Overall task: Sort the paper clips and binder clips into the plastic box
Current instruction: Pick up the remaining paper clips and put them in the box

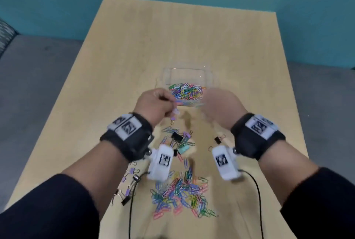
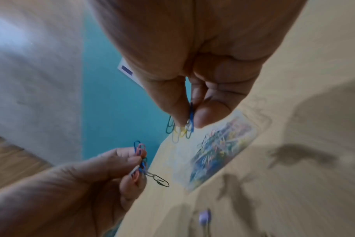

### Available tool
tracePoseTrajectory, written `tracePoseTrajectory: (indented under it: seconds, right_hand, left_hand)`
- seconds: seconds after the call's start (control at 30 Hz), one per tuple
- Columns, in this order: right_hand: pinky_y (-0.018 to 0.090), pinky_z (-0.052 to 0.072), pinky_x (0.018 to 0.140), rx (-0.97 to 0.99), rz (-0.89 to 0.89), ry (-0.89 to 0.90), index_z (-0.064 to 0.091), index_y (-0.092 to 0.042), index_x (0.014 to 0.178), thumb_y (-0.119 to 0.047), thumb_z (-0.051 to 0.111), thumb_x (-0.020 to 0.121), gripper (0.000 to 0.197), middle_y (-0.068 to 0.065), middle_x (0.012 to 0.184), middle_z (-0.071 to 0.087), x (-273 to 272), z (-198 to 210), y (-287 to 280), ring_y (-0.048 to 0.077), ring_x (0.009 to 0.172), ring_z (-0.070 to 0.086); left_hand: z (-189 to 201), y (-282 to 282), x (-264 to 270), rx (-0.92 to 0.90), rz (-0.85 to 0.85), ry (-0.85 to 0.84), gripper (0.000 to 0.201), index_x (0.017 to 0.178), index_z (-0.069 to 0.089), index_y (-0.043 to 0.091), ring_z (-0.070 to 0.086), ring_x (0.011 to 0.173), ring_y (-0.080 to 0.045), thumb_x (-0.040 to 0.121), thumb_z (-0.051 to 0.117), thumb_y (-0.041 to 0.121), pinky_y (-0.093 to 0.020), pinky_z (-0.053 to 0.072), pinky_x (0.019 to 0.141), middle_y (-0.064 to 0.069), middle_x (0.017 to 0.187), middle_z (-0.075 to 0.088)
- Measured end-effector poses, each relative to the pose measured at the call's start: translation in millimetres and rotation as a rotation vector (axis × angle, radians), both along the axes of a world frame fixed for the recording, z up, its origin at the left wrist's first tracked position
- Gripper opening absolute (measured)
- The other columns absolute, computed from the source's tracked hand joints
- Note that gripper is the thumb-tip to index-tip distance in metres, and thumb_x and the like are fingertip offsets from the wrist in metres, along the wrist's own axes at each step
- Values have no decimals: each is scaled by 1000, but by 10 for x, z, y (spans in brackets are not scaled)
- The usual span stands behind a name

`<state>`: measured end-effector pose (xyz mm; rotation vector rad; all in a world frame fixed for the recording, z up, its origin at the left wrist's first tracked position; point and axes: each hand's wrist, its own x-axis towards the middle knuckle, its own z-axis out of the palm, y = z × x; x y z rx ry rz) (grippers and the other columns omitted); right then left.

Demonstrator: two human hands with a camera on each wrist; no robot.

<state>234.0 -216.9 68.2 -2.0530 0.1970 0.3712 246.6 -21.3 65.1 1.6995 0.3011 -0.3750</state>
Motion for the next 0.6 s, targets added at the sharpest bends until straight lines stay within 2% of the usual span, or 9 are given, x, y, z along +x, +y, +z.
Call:
tracePoseTrajectory:
  seconds: [0.1, 0.17, 0.23, 0.27, 0.33, 0.37, 0.43, 0.5, 0.6]
  right_hand:
    - [39, 54, 54, -159, -18, -60, 58, -15, 68, -4, 64, 73, 13, 6, 60, 61, 445, -69, 27, 28, 53, 62]
    - [46, 57, 62, -184, -2, -51, 61, -18, 72, -11, 64, 71, 8, 4, 65, 64, 581, -58, 81, 31, 62, 66]
    - [43, 55, 76, -242, 26, -36, 66, -21, 92, -21, 66, 77, 15, 4, 82, 67, 602, -45, 115, 29, 77, 67]
    - [38, 52, 81, -343, 57, -54, 65, -19, 104, -24, 63, 82, 23, 7, 93, 68, 545, -23, 111, 29, 88, 65]
    - [35, 46, 83, -521, 127, -151, 63, -13, 115, -21, 54, 90, 28, 14, 105, 64, 293, 17, 55, 33, 97, 60]
    - [36, 45, 82, -534, 165, -193, 63, -12, 113, -19, 51, 91, 27, 16, 104, 62, 85, 29, 26, 33, 95, 59]
    - [36, 45, 79, -455, 264, -197, 65, -14, 104, -18, 52, 90, 20, 10, 97, 61, -430, -24, -69, 29, 88, 59]
    - [34, 45, 74, -355, 403, -51, 63, -19, 90, -18, 54, 88, 9, 0, 86, 60, -1008, -121, -185, 19, 80, 57]
    - [25, 40, 66, -291, 602, 132, 54, -20, 81, -26, 47, 86, 10, -8, 78, 55, -1711, -219, -288, 8, 70, 48]
  left_hand:
    - [-31, -168, 417, 55, 33, -39, 26, 65, 62, 11, 57, 47, -15, 77, 61, -13, -24, 55, 51, -9, 63, 60]
    - [-45, -239, 529, 92, -3, -54, 22, 70, 65, 12, 60, 52, -18, 78, 63, -8, -22, 51, 49, -8, 68, 61]
    - [-72, -232, 524, 101, -42, -59, 20, 83, 67, 15, 62, 61, -19, 80, 63, -5, -22, 52, 52, -7, 79, 61]
    - [-77, -190, 479, 123, -51, -74, 21, 90, 67, 16, 62, 65, -18, 81, 63, -3, -25, 55, 55, -6, 86, 61]
    - [-64, -50, 291, 204, -61, -129, 25, 99, 67, 18, 62, 70, -16, 82, 63, 0, -30, 59, 61, -3, 93, 61]
    - [-40, 37, 131, 238, -75, -151, 24, 96, 66, 20, 62, 69, -16, 82, 62, 1, -29, 59, 61, -2, 91, 62]
    - [-1, 217, -323, 290, -176, -139, 15, 85, 66, 18, 63, 61, -17, 82, 62, 5, -23, 54, 56, 3, 78, 63]
    - [-16, 388, -885, 312, -388, -46, 5, 77, 64, 18, 62, 56, -15, 80, 61, 16, -25, 50, 55, 7, 63, 61]
    - [-148, 614, -1650, 496, -740, 1, 20, 72, 56, 18, 54, 61, -8, 73, 44, 34, -33, 48, 64, 6, 67, 56]
